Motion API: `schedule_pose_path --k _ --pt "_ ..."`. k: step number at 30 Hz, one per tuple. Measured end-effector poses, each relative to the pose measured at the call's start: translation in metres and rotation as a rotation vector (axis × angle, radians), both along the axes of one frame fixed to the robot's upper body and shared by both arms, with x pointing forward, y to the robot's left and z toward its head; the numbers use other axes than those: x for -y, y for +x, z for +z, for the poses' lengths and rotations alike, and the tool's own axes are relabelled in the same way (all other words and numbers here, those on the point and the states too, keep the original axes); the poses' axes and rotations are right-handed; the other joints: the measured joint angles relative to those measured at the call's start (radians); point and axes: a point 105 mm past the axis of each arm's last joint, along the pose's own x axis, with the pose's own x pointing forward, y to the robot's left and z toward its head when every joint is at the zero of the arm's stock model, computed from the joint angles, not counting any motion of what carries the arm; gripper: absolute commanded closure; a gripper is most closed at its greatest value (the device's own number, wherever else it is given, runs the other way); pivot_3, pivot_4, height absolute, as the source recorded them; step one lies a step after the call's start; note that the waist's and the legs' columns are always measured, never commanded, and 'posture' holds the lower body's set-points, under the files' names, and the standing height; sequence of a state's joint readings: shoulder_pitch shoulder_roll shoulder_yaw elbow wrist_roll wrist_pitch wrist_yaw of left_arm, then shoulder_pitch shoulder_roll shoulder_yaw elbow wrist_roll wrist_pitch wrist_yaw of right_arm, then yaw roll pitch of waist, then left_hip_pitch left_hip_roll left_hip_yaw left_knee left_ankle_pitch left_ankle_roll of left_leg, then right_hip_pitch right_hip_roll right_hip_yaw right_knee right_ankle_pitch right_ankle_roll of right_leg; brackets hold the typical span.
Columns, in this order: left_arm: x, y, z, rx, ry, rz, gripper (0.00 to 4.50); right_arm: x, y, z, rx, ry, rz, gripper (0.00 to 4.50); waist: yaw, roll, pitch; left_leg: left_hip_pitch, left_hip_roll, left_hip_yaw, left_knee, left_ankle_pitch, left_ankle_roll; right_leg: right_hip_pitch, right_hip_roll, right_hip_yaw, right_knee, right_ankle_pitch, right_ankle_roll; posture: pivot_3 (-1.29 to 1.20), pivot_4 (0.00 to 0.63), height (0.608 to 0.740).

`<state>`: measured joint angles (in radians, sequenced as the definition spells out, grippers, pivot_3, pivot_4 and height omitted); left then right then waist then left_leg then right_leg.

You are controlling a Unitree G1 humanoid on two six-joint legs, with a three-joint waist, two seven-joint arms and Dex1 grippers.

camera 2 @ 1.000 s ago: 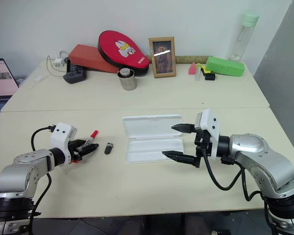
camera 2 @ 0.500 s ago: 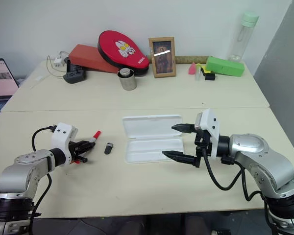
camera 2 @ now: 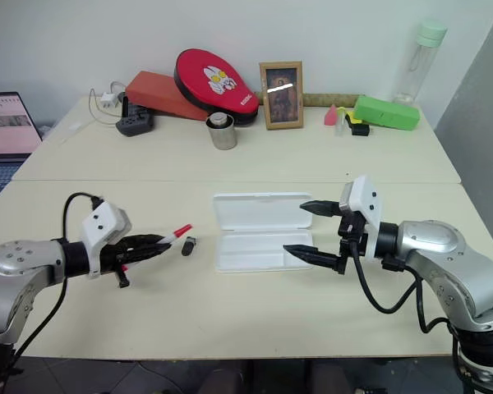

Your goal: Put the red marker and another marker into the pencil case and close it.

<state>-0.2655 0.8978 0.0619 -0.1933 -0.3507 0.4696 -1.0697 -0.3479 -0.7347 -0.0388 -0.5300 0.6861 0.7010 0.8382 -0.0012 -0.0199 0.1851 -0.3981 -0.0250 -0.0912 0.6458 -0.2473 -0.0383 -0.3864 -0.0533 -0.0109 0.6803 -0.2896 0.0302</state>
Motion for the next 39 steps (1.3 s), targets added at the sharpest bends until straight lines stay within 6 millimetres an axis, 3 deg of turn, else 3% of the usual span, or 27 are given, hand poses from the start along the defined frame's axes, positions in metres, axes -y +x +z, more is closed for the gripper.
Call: schedule_pose_path --k 3,5,12,17,25,32,33,39 --pt "0.051 0.011 0.006 0.045 -0.012 -0.188 4.1 0.004 0.002 -0.001 0.003 0.005 -0.029 0.0 -0.001 -0.001 0.0 0.0 0.0 0.006 0.001 0.0 0.0 0.0 0.001 0.0 0.0 0.0 0.001 0.0 0.15 0.74" --pt "0.072 0.015 0.003 0.042 0.001 -0.261 4.1 0.006 0.003 -0.001 0.009 0.009 -0.051 0.0 -0.008 -0.001 0.0 0.0 0.001 0.008 0.0 0.0 0.0 -0.001 0.001 0.001 0.0 0.0 0.001 0.0 0.15 0.74" --pt "0.107 0.03 -0.017 0.034 0.103 -0.385 4.1 0.015 -0.008 -0.006 0.011 0.01 -0.128 0.0 -0.028 -0.001 0.0 0.0 0.003 0.007 0.0 0.0 0.0 -0.001 0.004 0.002 0.001 0.0 0.0 0.0 0.15 0.74" --pt "0.108 0.034 -0.028 0.027 0.149 -0.392 4.1 0.019 -0.012 -0.002 0.033 0.012 -0.166 0.0 -0.029 -0.001 0.0 0.001 0.003 0.006 0.001 0.0 0.0 -0.001 0.004 0.001 0.002 0.0 0.0 0.0 0.15 0.74" --pt "0.117 0.049 -0.028 0.079 0.19 -0.391 4.1 0.018 -0.016 -0.001 0.032 0.017 -0.184 0.0 -0.027 -0.001 0.0 0.0 0.002 0.006 0.001 0.0 0.001 -0.001 0.003 0.001 0.001 0.0 0.001 0.0 0.15 0.74" --pt "0.12 0.05 -0.03 0.077 0.194 -0.39 4.1 0.021 -0.016 -0.005 0.015 0.011 -0.205 0.0 -0.028 -0.001 0.0 0.0 0.002 0.006 0.001 0.0 0.001 -0.001 0.003 0.001 0.001 0.0 0.001 0.0 0.15 0.74" --pt "0.121 0.049 -0.03 0.069 0.186 -0.391 3.4 0.021 -0.016 -0.005 0.015 0.01 -0.205 0.0 -0.028 -0.001 0.0 0.0 0.002 0.006 0.001 0.0 0.001 -0.001 0.003 0.001 0.001 0.0 0.001 0.0 0.15 0.74" --pt "0.122 0.047 -0.03 0.059 0.184 -0.389 2.16 0.021 -0.016 -0.005 0.014 0.005 -0.204 0.0 -0.028 -0.001 0.0 0.0 0.002 0.006 0.001 0.0 0.001 -0.001 0.003 0.001 0.001 0.0 0.001 0.0 0.15 0.74"
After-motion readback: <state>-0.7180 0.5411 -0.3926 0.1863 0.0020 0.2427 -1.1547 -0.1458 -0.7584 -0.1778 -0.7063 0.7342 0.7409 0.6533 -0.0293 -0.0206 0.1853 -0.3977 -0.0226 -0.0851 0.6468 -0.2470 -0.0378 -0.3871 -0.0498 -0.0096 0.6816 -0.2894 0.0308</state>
